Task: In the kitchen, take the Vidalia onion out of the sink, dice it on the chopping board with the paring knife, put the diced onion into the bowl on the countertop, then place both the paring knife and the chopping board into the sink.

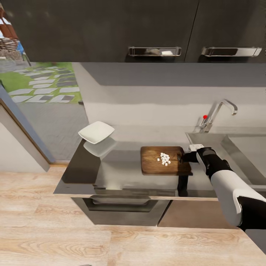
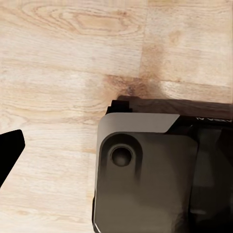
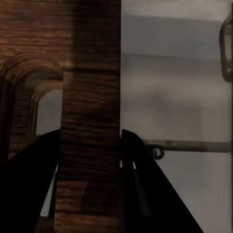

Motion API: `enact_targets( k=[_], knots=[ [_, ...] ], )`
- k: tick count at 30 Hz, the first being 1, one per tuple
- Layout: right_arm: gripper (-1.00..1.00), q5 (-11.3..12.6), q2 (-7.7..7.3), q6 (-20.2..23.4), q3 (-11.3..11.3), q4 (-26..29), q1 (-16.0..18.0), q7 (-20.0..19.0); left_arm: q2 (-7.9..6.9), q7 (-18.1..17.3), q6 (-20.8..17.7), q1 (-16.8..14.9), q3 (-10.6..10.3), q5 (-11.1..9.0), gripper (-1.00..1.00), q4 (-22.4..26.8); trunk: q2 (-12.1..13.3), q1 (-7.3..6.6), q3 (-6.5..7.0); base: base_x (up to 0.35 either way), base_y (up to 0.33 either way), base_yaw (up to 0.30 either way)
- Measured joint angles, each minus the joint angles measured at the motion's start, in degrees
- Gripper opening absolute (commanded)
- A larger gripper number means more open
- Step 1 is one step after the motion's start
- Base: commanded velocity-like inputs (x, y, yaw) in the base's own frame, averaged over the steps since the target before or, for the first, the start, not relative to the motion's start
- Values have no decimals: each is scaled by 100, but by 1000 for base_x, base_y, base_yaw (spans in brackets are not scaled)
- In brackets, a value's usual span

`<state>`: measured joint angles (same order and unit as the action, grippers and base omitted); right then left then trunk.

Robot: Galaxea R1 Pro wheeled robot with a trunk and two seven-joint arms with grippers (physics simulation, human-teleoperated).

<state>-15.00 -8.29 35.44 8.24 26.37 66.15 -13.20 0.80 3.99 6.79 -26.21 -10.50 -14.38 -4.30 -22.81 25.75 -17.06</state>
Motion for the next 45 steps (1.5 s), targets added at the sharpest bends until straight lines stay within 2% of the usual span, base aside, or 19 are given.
enact_targets(
  k=[45],
  knots=[
    [-100, 0, 0, 0, 0, 0, 0, 9, 7, -8, -79, 2, 0, 0, 100, -3, 1, 0, 405, 0, 0, 0]
  ],
)
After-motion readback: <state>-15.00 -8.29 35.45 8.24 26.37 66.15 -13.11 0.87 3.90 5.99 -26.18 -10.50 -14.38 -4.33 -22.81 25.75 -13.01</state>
